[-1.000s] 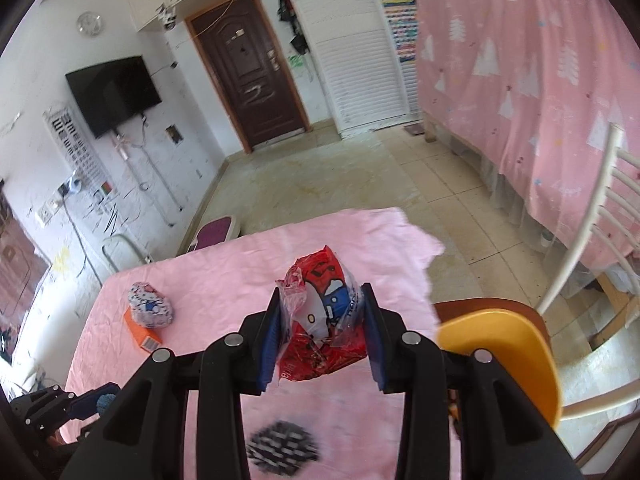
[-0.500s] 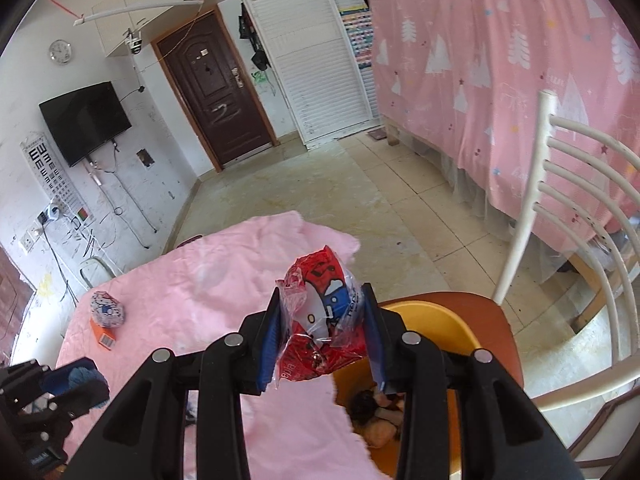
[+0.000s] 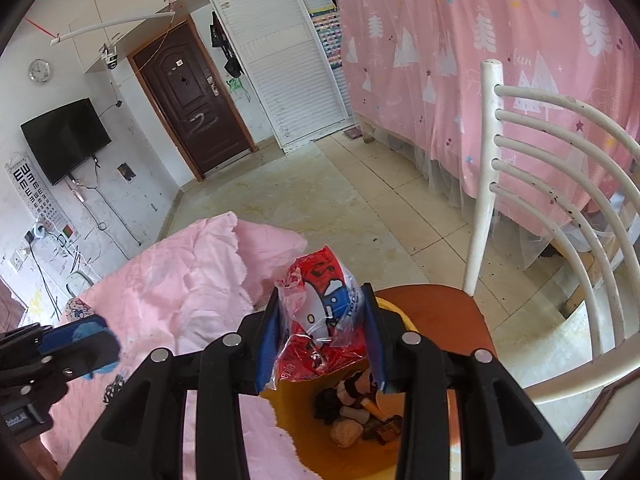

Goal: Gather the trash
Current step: 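Carry the ball and bag to the orange bucket and open both tools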

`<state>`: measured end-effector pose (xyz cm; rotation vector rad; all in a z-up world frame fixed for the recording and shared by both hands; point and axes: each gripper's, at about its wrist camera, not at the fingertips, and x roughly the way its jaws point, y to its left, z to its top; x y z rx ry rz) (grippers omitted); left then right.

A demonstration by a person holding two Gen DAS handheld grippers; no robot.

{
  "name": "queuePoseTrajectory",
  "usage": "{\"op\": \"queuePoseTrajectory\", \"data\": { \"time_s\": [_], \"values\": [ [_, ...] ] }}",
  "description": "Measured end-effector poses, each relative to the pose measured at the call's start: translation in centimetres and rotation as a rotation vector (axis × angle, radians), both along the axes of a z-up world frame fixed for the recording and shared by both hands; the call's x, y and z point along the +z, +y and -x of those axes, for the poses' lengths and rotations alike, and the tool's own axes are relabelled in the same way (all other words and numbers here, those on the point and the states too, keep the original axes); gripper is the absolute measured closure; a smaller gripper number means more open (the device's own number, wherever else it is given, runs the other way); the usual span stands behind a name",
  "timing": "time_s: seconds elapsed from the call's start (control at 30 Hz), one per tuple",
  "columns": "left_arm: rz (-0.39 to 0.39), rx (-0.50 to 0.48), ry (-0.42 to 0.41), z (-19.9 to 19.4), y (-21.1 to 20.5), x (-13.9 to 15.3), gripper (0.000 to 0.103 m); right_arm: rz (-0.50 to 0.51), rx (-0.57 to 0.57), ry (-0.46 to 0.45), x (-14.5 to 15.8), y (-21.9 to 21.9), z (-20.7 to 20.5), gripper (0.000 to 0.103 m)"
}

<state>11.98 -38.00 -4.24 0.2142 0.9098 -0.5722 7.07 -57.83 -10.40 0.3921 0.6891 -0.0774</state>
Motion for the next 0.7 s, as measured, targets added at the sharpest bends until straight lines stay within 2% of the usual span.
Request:
{"op": "queuePoseTrajectory", "data": {
  "time_s": [0.23, 0.3, 0.37, 0.43, 0.7],
  "values": [
    [0.008, -0.011, 0.023, -1.1, -2.8, -1.4, 0.077, -0.007, 0.0, 0.0, -0.7, -0.9, -0.1, 0.076],
    [0.008, -0.01, 0.033, -1.4, -3.0, -1.7, 0.072, -0.015, 0.0, 0.004, -0.9, -0.9, -0.1, 0.076],
    [0.006, -0.006, 0.039, -1.5, -3.1, -2.0, 0.062, -0.016, 0.002, 0.006, -1.0, -0.9, -0.2, 0.076],
    [0.005, -0.004, 0.044, -1.5, -3.0, -2.1, 0.059, -0.019, 0.004, 0.006, -1.0, -0.9, -0.2, 0.076],
    [0.012, 0.005, 0.036, -1.2, -1.9, -1.4, 0.059, -0.034, 0.009, 0.018, -0.9, -0.5, -0.4, 0.071]
  ]
}}
